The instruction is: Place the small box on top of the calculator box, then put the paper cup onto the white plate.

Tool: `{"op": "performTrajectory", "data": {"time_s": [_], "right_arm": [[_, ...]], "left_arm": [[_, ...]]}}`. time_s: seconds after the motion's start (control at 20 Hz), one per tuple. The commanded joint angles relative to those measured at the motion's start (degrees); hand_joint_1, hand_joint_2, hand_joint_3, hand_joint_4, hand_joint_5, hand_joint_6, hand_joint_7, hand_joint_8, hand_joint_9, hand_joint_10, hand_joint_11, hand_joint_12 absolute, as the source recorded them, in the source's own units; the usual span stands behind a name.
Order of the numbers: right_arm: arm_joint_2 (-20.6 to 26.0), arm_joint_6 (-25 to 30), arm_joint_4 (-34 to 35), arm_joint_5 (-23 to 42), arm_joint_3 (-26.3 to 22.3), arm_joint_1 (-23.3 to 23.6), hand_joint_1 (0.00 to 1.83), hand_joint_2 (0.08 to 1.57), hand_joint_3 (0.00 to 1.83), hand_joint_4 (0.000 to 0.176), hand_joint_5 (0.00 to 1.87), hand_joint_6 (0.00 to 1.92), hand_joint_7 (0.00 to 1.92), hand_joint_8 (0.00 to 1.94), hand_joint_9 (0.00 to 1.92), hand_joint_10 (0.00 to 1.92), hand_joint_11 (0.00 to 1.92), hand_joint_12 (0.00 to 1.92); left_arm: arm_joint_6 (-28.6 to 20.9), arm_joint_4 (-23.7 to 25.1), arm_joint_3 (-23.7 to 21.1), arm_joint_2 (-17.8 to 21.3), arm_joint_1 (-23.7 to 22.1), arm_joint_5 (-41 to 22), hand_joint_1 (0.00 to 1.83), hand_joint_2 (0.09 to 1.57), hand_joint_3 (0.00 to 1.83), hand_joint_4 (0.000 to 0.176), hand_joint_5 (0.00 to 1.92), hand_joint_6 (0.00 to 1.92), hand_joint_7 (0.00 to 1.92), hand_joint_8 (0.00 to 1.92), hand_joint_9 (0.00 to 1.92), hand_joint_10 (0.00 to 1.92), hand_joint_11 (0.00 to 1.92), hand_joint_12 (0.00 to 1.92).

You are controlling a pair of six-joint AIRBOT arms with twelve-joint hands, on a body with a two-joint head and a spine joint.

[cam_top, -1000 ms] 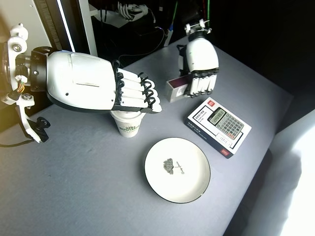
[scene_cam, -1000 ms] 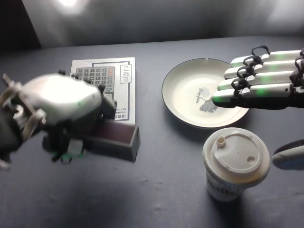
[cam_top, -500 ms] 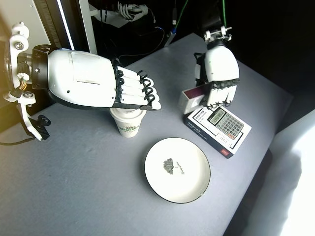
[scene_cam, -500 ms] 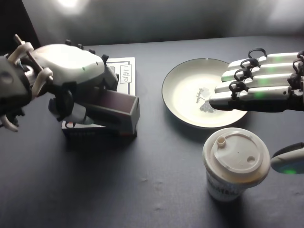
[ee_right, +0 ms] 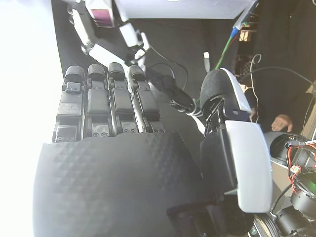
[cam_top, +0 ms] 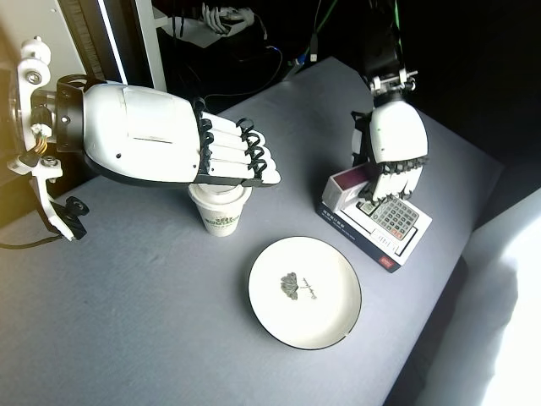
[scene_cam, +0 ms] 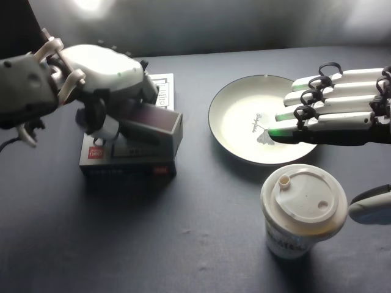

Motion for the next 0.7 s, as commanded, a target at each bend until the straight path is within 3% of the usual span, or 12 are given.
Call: {"op": "performTrajectory", "data": {"time_s": [0.0,0.1,0.35,0.55,0.65], "right_arm": [[0.6,0.4,2.8,4.0,-0.1,0.5,0.16,1.28,0.00,0.000,0.09,0.00,0.08,0.01,0.05,0.01,0.02,0.02],[0.6,0.4,2.6,4.1,-0.1,0.5,0.17,1.28,0.00,0.000,0.09,0.00,0.08,0.00,0.04,0.00,0.01,0.02],[0.6,0.4,1.3,4.6,-0.1,0.5,0.16,1.28,0.00,0.000,0.10,0.00,0.08,0.00,0.04,0.00,0.00,0.09],[0.6,0.4,1.1,4.7,0.0,0.5,0.16,1.28,0.00,0.000,0.09,0.00,0.08,0.00,0.04,0.00,0.00,0.08],[0.6,0.4,0.3,5.6,0.0,0.5,0.19,1.27,0.00,0.000,0.10,0.01,0.08,0.00,0.04,0.00,0.00,0.07]], "left_arm": [[0.1,0.8,0.9,0.3,-0.7,-4.3,1.38,1.10,0.00,0.000,0.93,1.04,1.03,0.79,0.98,1.12,0.64,1.07],[-0.3,1.3,2.4,-0.5,-0.8,-4.3,1.38,1.09,0.00,0.000,0.95,1.01,1.04,0.78,0.99,1.10,0.69,1.03],[-0.4,1.8,4.0,-0.8,-0.3,-3.3,1.38,1.12,0.00,0.000,0.90,1.05,0.94,0.97,0.93,1.20,0.61,1.11],[-0.6,1.8,4.1,-0.8,0.2,-3.3,1.38,1.10,0.00,0.000,0.93,1.03,1.00,0.84,0.99,1.12,0.66,1.04],[-0.6,1.8,4.2,-0.9,0.3,-3.3,1.38,1.11,0.00,0.000,0.91,1.06,1.00,0.86,0.96,1.16,0.63,1.05]]}}
